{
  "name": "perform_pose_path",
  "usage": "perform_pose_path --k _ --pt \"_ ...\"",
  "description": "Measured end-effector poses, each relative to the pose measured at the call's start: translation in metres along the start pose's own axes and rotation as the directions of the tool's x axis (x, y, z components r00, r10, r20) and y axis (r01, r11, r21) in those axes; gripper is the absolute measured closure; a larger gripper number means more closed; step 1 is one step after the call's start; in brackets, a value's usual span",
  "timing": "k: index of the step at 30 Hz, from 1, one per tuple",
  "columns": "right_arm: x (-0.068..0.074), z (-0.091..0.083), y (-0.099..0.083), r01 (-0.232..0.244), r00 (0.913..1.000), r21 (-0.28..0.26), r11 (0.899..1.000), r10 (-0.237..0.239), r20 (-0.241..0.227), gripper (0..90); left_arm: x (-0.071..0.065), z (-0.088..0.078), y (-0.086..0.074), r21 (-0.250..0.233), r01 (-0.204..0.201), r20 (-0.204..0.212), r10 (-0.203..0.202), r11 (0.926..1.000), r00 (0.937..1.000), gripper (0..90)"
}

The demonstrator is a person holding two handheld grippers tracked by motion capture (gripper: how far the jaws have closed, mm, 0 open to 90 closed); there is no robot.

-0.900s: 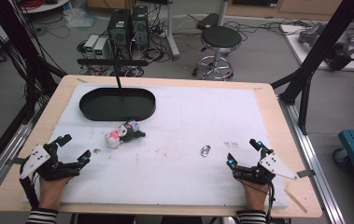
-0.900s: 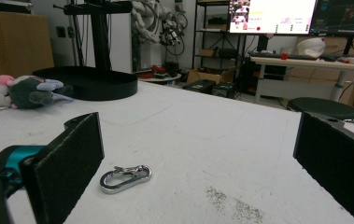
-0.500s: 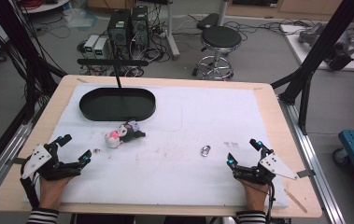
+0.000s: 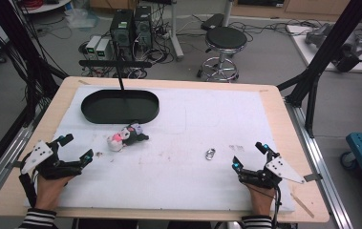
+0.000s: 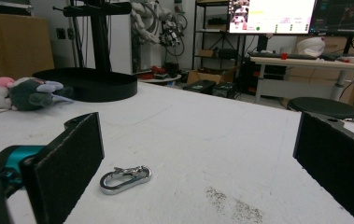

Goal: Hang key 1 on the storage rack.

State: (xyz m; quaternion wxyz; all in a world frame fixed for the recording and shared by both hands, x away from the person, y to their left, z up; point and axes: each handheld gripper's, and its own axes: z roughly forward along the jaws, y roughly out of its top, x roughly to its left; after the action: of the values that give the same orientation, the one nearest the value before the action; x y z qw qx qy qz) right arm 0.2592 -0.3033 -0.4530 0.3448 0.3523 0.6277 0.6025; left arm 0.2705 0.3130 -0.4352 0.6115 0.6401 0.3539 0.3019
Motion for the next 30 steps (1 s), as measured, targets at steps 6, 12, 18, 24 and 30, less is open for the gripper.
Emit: perform_pose_path --k 6,12,18,24,30 --pt "0.000 0.000 0.000 -0.005 1.0000 0.000 1.000 0.005 -0.002 1.0 0.002 0.011 0.029 0.106 -0.040 0.062 0.034 0.9935 0.9975 1.7" --pt "0.000 0.000 0.000 -0.001 1.0000 -0.001 1.000 0.001 0.000 1.0 -0.002 0.023 0.048 0.194 -0.104 0.102 0.085 0.9755 0.9911 1.7" --pt "0.000 0.000 0.000 -0.005 1.0000 -0.001 1.000 0.005 0.001 1.0 -0.008 0.044 0.071 0.289 -0.174 0.145 0.136 0.9414 0.9800 1.7" --pt "-0.001 0.000 0.000 -0.008 1.0000 -0.002 1.000 0.008 0.000 1.0 -0.008 0.060 0.083 0.380 -0.210 0.161 0.159 0.9009 0.9741 1.7" --pt "-0.001 0.000 0.000 -0.009 1.0000 -0.002 1.000 0.009 0.001 1.0 -0.009 0.076 0.091 0.453 -0.236 0.181 0.171 0.8599 0.9686 1.7"
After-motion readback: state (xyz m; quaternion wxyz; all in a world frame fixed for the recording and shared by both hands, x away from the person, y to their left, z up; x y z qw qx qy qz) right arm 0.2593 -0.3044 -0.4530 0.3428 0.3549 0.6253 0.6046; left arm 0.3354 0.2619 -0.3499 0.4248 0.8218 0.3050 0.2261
